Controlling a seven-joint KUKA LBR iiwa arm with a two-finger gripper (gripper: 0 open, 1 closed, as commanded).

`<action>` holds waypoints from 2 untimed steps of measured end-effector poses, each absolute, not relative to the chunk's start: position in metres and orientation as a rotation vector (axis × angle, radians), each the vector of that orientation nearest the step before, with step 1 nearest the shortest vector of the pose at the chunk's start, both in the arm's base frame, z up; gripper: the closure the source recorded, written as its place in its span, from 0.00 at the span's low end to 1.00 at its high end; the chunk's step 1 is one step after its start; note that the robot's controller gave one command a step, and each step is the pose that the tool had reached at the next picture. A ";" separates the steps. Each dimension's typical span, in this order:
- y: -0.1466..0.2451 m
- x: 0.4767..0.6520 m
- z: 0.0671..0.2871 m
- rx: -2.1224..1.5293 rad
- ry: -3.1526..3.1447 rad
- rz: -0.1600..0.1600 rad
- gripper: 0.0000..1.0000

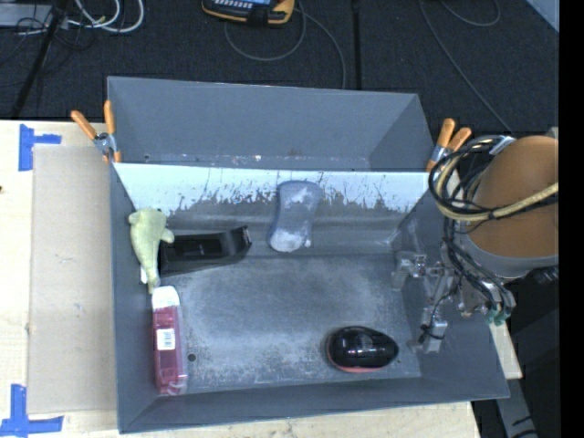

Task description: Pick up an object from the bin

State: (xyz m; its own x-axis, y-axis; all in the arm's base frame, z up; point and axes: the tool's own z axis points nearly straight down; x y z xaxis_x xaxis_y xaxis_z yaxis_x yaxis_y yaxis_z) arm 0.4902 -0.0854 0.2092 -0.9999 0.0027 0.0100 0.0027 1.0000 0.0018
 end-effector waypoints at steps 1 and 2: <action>-0.085 0.492 0.214 0.002 -3.140 -0.001 0.00; -0.081 0.481 0.138 -0.015 -3.138 -0.002 0.00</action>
Offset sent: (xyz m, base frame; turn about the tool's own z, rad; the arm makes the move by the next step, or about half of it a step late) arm -0.0203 0.0085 -0.1392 0.0159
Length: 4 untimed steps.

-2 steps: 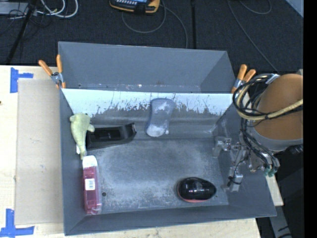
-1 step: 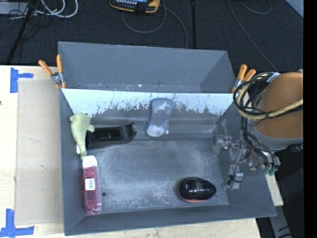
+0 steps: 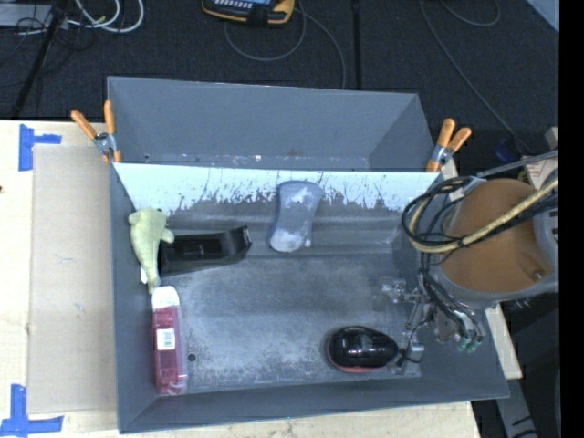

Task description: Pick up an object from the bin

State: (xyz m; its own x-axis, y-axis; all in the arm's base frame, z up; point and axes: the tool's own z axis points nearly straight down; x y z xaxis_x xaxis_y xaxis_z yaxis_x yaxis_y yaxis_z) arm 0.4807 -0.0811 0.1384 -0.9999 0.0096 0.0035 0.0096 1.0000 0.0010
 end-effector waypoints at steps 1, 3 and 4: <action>-0.079 0.478 0.082 -0.013 -3.135 -0.003 0.00; -0.057 0.474 0.079 0.047 -3.147 -0.001 0.00; -0.051 0.474 0.068 -0.094 -3.147 -0.003 1.00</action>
Offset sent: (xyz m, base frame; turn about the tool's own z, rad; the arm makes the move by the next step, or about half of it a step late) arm -0.0099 0.0223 -0.0081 0.0172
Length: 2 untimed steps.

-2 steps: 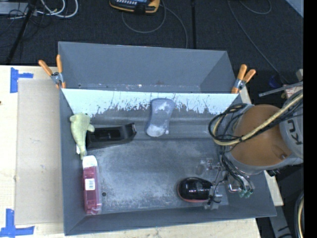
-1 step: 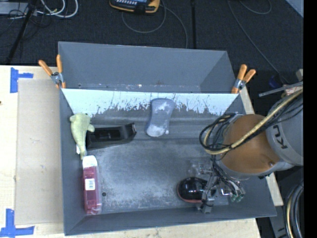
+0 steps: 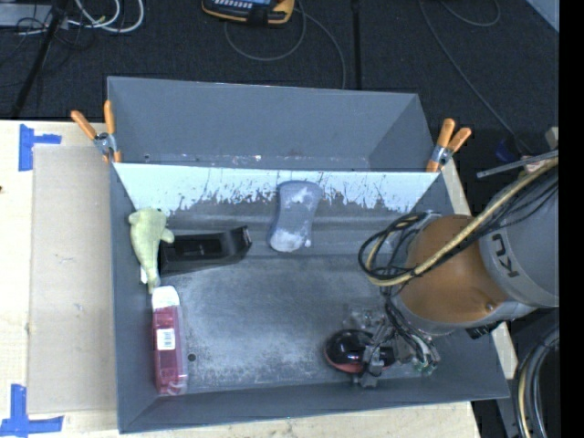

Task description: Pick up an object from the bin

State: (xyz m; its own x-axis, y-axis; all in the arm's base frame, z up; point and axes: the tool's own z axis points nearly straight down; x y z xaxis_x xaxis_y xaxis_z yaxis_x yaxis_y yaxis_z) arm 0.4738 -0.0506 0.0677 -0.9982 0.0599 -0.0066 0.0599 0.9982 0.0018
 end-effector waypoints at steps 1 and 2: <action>-0.050 0.473 0.070 0.114 3.136 0.003 1.00; -0.050 0.472 0.072 0.118 3.139 0.003 1.00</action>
Offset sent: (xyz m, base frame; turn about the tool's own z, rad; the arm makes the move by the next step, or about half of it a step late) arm 0.0000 -0.0001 0.0092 0.0000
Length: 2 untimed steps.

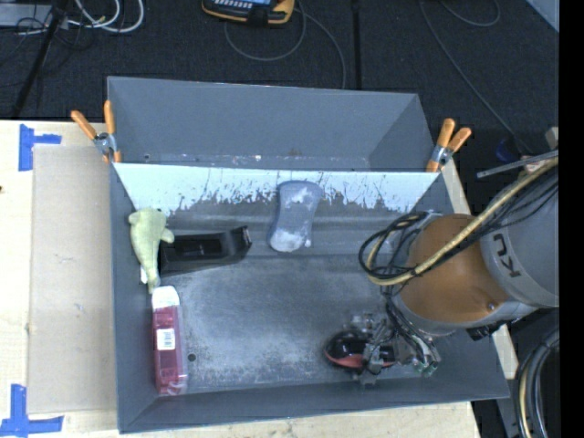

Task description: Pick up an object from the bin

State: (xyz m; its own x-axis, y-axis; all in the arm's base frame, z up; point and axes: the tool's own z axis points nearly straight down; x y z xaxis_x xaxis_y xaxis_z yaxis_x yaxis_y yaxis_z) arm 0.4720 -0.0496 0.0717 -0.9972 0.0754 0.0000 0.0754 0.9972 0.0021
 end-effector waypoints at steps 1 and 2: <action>-0.049 0.470 0.077 0.114 3.145 0.004 1.00; -0.049 0.470 0.089 0.113 3.144 0.004 1.00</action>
Offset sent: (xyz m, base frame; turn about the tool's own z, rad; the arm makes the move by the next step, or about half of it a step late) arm 0.0000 0.0001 0.0278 0.0000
